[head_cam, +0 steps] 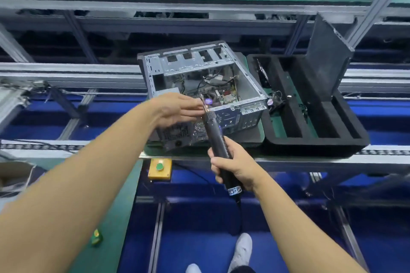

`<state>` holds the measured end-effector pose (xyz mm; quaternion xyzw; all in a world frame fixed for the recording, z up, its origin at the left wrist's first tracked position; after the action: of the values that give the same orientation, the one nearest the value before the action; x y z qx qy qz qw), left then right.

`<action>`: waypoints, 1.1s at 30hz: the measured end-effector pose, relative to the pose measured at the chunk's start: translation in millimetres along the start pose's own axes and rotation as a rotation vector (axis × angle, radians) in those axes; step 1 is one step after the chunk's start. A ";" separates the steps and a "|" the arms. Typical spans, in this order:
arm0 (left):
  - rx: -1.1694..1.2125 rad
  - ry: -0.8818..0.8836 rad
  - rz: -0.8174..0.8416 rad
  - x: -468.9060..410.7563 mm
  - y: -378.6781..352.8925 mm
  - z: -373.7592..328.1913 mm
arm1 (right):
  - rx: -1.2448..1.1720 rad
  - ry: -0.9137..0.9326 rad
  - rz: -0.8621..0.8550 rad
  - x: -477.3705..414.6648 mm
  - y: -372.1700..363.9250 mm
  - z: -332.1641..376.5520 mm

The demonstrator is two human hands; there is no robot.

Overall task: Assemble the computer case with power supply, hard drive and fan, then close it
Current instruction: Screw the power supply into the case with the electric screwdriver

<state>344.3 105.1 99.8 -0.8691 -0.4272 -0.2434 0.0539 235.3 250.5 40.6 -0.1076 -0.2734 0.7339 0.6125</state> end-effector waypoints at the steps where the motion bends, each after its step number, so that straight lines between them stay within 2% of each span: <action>1: -0.104 0.038 -0.001 4.4 17.3 1.9 | -0.002 -0.014 0.006 0.0 0.3 -9.6; 3: -0.320 0.047 -0.153 8.7 60.0 -0.9 | 0.003 -0.051 0.005 1.9 3.3 -31.5; 6: -0.708 -0.019 -0.550 10.1 105.9 -12.0 | 0.060 -0.123 -0.027 6.7 11.3 -67.2; 7: -0.838 -0.028 -0.589 3.6 105.6 -10.8 | 0.086 -0.148 -0.038 7.5 13.5 -77.8; 9: -1.038 -0.012 -0.535 -18.9 91.9 4.6 | 0.118 -0.194 -0.045 7.8 14.0 -96.9; 12: -1.210 -0.024 -0.519 -34.0 73.8 26.1 | 0.145 -0.258 -0.041 5.5 9.2 -121.2; 15: -1.229 -0.077 -0.617 -35.5 75.7 34.5 | 0.202 -0.301 -0.047 1.7 5.6 -139.4; 21: -1.288 -0.165 -0.652 -41.1 76.2 33.2 | 0.217 -0.334 -0.088 -10.4 -0.1 -156.3; 33: -1.215 -0.134 -0.694 -33.3 73.7 34.6 | 0.266 -0.362 -0.097 -20.1 -0.5 -175.7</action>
<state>396.8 45.3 62.3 -0.5720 -0.4706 -0.3879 -0.5485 326.8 278.6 -108.1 0.1207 -0.2844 0.7406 0.5967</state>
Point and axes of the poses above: each hand's wrist, its own x-axis away from the middle knuckle, its own y-axis out of the back of the hand, z = x × y, the point moved 9 cm from there along -x, towards the middle knuckle, and after that the axes turned 14 degrees about -x, right-handed, at the moved point
